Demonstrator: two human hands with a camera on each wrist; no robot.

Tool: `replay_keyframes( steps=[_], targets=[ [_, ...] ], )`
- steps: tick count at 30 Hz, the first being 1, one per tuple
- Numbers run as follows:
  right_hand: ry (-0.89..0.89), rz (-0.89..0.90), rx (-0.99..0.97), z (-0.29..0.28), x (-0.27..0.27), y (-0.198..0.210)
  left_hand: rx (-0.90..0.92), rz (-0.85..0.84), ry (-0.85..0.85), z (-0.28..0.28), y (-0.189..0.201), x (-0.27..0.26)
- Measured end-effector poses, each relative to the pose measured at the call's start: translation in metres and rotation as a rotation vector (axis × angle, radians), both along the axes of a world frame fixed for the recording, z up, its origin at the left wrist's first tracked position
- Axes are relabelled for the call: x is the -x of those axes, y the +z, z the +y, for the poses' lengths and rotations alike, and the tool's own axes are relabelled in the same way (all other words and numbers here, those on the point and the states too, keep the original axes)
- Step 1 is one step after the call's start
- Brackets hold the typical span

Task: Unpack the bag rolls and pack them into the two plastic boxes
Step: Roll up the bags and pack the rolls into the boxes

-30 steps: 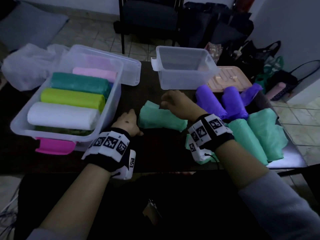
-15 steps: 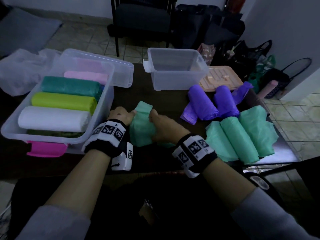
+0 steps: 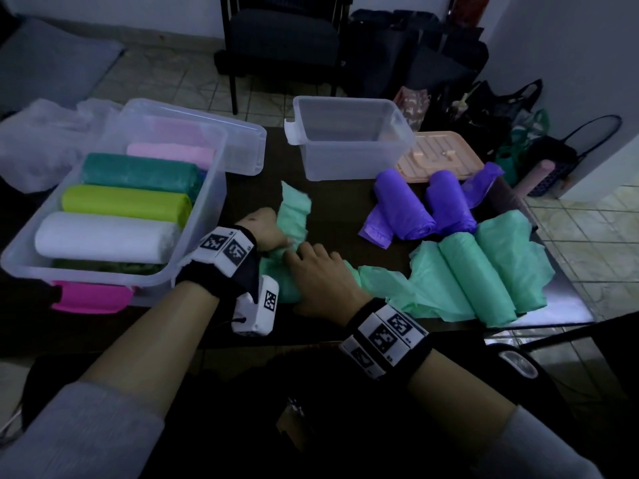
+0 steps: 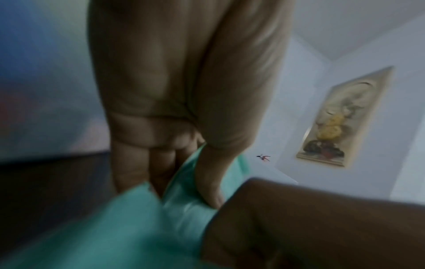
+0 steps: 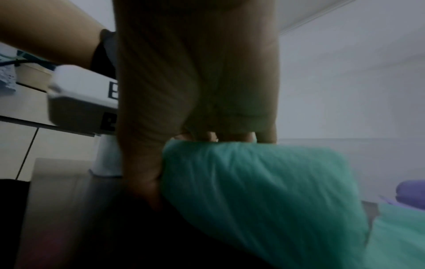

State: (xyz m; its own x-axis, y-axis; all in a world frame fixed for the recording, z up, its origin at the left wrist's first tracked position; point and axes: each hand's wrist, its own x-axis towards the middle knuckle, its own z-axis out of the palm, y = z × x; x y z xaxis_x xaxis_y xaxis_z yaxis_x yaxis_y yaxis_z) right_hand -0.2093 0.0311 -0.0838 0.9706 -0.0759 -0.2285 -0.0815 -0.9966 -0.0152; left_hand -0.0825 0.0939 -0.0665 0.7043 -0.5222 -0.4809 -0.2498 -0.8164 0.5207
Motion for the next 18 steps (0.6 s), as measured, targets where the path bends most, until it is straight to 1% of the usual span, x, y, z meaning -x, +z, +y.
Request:
replay_keyframes(
  steps=[3, 5, 7, 10, 12, 15, 18],
  targets=[
    [0.022, -0.068, 0.056, -0.001, 0.000, 0.002, 0.066, -0.098, 0.088, 0.000, 0.008, -0.005],
    [0.015, -0.077, 0.042, -0.007, -0.002, 0.003, 0.137, -0.102, 0.117, -0.003, 0.012, -0.009],
    [0.005, -0.067, -0.016, -0.012, -0.002, 0.004, 0.220, -0.096, 0.151, -0.006, 0.013, -0.011],
    [-0.021, -0.061, -0.078, -0.014, -0.004, 0.006, 0.264, -0.073, 0.181, -0.010, 0.015, -0.013],
    [-0.026, -0.034, -0.059, -0.011, -0.005, 0.006, 0.291, -0.050, 0.187, -0.012, 0.015, -0.014],
    [-0.005, 0.013, -0.005, -0.006, -0.006, 0.003, 0.334, -0.068, 0.217, -0.013, 0.015, -0.016],
    [-0.015, 0.048, -0.074, -0.004, -0.005, 0.000, 0.401, -0.109, 0.280, -0.014, 0.017, -0.021]
  ],
)
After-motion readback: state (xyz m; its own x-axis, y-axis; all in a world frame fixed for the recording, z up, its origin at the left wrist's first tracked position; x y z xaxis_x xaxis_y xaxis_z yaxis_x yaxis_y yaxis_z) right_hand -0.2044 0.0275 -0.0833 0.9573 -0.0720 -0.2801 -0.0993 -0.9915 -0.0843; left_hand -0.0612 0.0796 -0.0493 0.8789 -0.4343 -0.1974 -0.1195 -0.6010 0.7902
